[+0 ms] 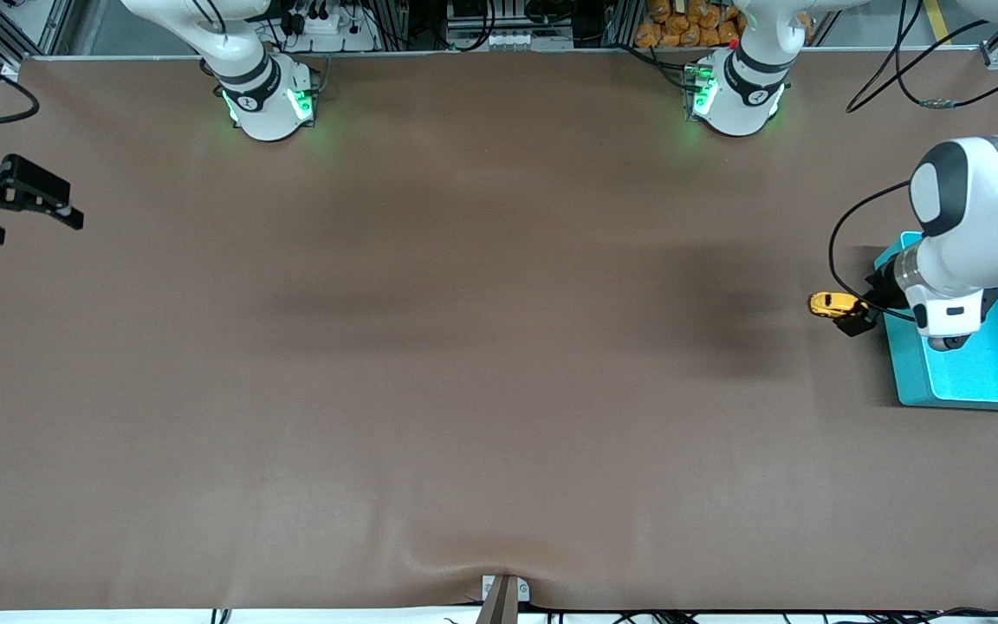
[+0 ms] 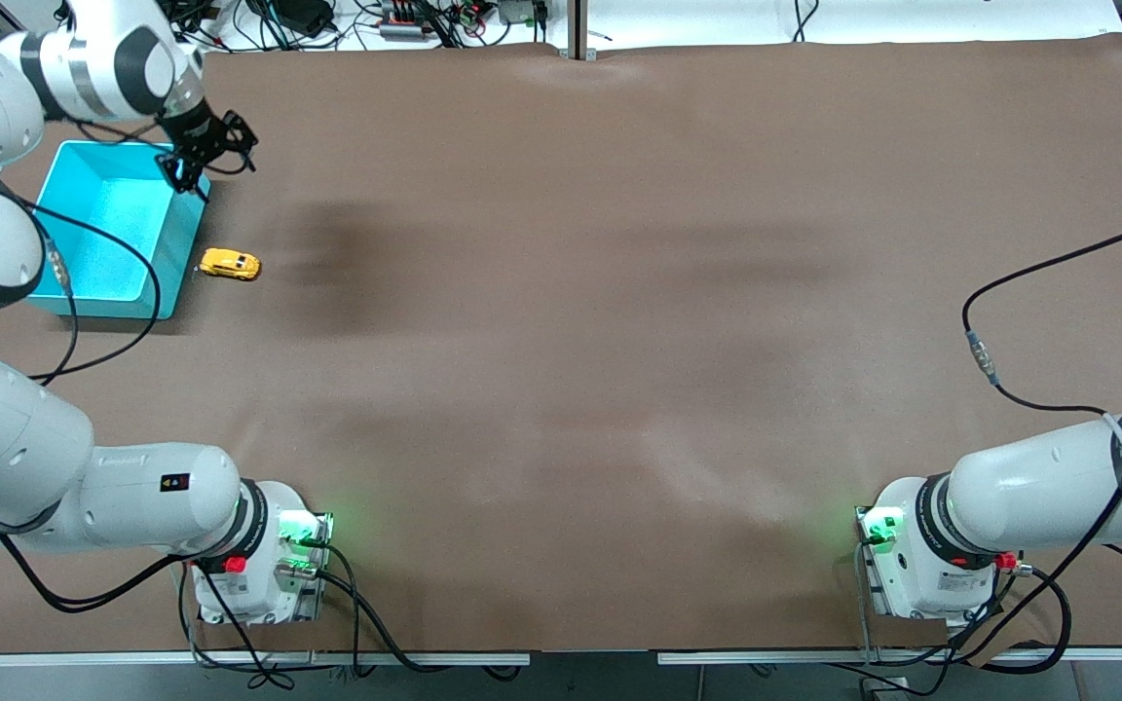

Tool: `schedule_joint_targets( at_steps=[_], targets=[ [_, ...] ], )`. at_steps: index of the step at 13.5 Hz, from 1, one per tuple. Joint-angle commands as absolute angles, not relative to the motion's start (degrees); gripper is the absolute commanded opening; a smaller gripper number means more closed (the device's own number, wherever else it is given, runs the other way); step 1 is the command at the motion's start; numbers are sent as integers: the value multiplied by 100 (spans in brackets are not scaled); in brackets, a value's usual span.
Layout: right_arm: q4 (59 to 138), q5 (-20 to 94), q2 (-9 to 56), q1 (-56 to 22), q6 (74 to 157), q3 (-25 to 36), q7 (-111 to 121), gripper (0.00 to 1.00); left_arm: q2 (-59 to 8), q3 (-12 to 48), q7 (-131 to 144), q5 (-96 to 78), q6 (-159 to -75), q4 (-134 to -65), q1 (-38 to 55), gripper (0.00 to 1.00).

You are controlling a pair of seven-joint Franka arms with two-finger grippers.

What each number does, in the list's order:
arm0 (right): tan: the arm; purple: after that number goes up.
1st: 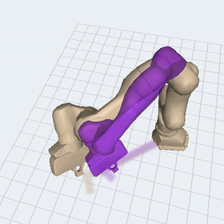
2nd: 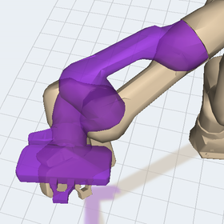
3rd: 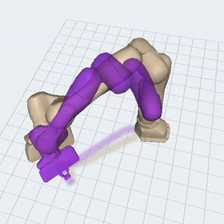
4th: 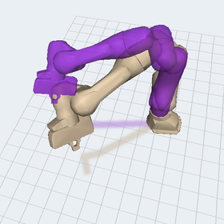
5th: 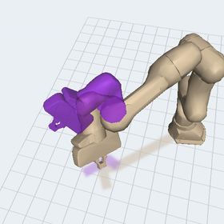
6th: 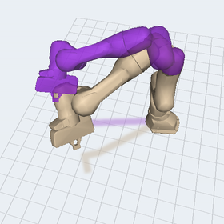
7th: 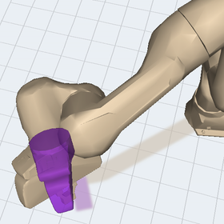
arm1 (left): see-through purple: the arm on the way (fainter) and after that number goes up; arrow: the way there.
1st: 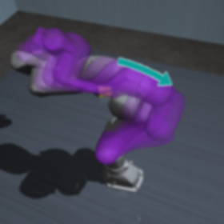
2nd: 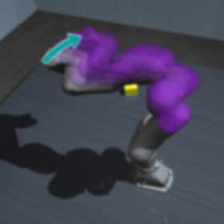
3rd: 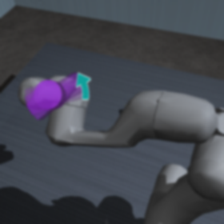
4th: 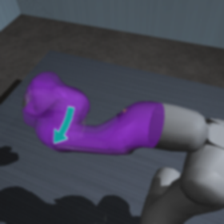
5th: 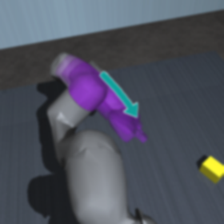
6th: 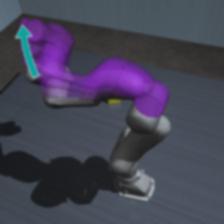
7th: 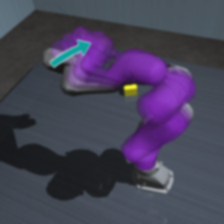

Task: Wind and store yellow beetle car
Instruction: 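Lower the left gripper and close it on the yellow car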

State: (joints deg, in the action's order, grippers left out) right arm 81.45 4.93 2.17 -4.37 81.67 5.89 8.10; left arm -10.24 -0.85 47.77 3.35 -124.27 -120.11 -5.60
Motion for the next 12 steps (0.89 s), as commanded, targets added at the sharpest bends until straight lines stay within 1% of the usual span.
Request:
schedule_joint_targets(
  at_steps=[1, 3, 6, 9, 11, 12],
  targets=[
    [8604, 413, -175, -1070, 8156, 1342, 694, 100, -1098, -44, 4992, 466, -12962, -12339, -965, 100],
    [8622, 404, -176, -1134, 8156, 1538, 712, 100, -1204, -53, 5167, 466, -13095, -12436, -1098, 100],
    [8666, 431, -193, -1125, 8139, 1521, 546, 100, -1449, -53, 5948, 466, -13349, -12472, -1107, 100],
    [8788, 405, -298, -1116, 8112, 1389, 343, 100, -1757, -44, 6572, 466, -13920, -12559, -1090, 100],
    [8894, 212, -360, -1072, 8121, 1266, 413, 100, -1863, -44, 6776, 466, -14088, -12603, -1099, 100],
    [8912, 202, -369, -942, 8121, 1092, 422, 100, -1881, -44, 6785, 466, -14115, -12673, -1099, 100]
  ],
)
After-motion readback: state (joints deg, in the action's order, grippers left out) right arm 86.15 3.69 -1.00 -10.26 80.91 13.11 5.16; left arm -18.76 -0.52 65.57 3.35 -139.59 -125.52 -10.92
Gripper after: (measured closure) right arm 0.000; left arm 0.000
